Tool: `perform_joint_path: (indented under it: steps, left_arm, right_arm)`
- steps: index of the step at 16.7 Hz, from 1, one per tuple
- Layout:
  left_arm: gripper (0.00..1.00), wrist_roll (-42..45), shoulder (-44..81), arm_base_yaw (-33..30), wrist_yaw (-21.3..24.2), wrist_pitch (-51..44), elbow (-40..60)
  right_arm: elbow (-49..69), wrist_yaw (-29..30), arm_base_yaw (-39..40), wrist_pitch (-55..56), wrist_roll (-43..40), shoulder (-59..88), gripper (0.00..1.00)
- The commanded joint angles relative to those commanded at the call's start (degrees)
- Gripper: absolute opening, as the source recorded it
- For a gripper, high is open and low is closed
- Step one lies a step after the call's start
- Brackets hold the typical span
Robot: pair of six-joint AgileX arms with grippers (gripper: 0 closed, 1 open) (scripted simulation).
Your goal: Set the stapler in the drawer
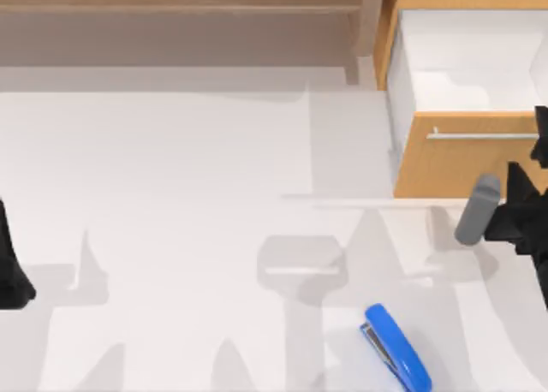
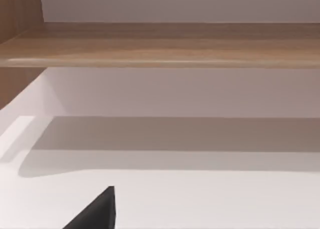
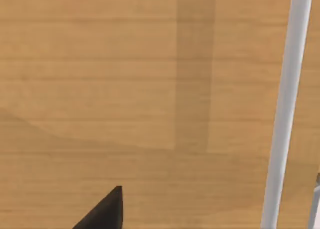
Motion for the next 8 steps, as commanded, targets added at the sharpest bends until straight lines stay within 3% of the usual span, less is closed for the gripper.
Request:
perform_joint_path:
  steps: [8]
  left_arm:
    - [1.00,0.0,0.0,0.0,0.0,0.0,0.0]
  right_arm:
    - [-4.1,1.8,1.8,3.6,0.0,-0.5,1.00]
